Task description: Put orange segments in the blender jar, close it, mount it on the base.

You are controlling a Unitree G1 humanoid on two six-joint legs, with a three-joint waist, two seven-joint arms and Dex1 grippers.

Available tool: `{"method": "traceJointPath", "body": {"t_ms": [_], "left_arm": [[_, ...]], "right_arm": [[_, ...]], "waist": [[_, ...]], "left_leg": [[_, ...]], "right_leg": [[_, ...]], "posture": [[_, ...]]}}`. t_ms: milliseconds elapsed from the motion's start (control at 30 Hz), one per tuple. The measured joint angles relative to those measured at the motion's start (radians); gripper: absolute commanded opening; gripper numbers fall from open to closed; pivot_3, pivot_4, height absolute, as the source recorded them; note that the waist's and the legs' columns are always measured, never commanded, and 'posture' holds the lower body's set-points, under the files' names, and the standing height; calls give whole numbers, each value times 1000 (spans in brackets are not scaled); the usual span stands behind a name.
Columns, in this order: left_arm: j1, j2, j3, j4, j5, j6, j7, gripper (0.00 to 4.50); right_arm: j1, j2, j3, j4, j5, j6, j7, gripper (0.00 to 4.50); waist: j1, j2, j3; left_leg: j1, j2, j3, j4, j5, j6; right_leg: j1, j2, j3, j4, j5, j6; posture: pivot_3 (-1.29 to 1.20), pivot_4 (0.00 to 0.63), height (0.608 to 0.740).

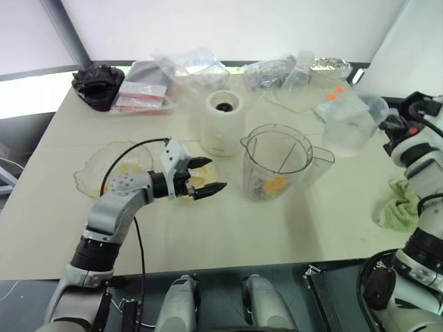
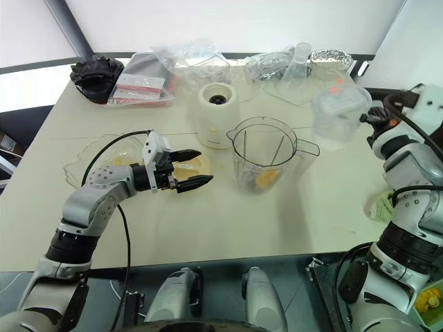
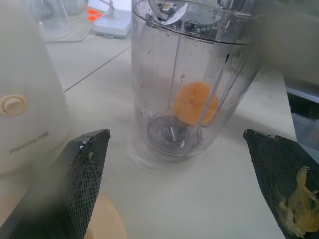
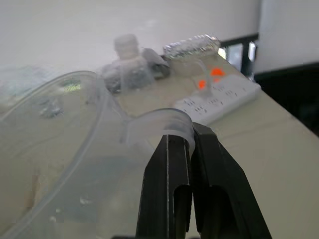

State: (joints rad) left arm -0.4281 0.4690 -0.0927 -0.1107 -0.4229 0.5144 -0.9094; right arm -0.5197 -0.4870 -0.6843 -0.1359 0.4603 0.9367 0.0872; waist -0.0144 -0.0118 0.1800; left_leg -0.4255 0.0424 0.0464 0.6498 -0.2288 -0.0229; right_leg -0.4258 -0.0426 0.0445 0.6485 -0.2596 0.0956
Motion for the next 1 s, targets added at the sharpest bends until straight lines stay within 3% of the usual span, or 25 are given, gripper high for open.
{"method": "traceJointPath", "body": {"t_ms": [300, 600, 1000], "left_arm": [[0, 11, 0, -12, -1, 23, 2, 4500], [29, 20, 7, -69, -38, 65, 8, 4500], [44, 40, 26, -91, -47, 69, 21, 4500]], "right_arm": [[10, 35, -6, 312, -66, -334, -42, 59], [-69, 15, -78, 792, -53, -634, -86, 59], [-95, -20, -30, 947, -45, -773, -73, 59]], "waist": [[-7, 0, 0], [-9, 1, 0], [-30, 0, 0]], "left_leg": [[1, 0, 0, -1, 0, 0], [1, 0, 1, 0, 0, 0], [1, 0, 1, 0, 0, 0]], "right_leg": [[0, 1, 0, 1, 0, 0], [0, 1, 2, 0, 0, 0], [0, 1, 3, 0, 0, 1]], "posture": [[0, 150, 740], [0, 150, 740], [0, 150, 740]]}}
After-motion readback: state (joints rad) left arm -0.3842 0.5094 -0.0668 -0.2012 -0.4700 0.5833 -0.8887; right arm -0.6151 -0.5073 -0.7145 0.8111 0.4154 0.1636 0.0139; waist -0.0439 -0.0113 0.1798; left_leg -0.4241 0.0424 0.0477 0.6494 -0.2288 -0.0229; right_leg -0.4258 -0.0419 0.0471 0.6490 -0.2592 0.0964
